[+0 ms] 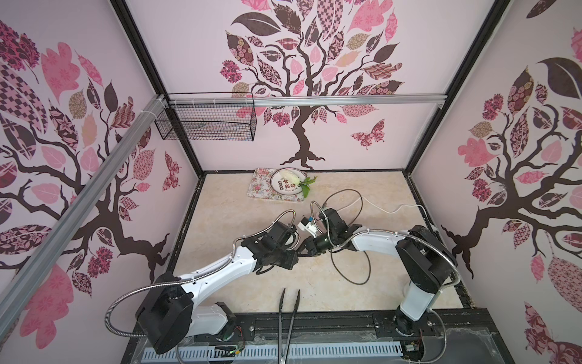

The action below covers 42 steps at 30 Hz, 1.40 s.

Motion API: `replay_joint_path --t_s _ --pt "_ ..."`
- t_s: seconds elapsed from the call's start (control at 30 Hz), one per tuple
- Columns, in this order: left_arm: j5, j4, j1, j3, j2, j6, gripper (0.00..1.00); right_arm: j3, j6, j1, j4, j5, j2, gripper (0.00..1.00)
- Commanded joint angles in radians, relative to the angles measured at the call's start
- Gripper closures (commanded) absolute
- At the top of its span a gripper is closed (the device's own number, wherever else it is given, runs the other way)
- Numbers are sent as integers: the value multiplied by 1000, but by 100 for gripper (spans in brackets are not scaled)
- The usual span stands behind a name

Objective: Charge mp3
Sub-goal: Pick up the MP3 player from the center of the board.

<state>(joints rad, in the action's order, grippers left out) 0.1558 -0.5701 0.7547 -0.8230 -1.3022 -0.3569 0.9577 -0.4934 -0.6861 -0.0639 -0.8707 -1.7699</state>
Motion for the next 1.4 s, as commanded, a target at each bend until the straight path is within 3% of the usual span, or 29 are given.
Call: replay_joint_path --t_s 0.0,0.23,0.57,0.77,0.9,1.03,1.17,1.37 --pt "-8 28 8 -54 5 20 76 32 10 -6 26 5 -42 72" --pt "18 38 15 -60 3 25 76 37 -7 -6 7 12 -44 73" --pt "-9 36 28 -66 -3 17 76 45 -45 -6 -8 34 -35 91" --pt "-26 12 15 -74 8 -33 49 66 50 -6 97 78 -14 97" --pt "160 -7 -110 -62 78 -28 42 105 134 10 204 131 29 98" --pt "422 47 -250 -46 147 13 40 94 126 87 194 42 113 100" --pt "684 80 -360 -83 83 85 47 99 125 130 200 -14 239 100" --pt "1015 60 -454 -208 -85 240 50 88 77 130 134 -91 348 100"
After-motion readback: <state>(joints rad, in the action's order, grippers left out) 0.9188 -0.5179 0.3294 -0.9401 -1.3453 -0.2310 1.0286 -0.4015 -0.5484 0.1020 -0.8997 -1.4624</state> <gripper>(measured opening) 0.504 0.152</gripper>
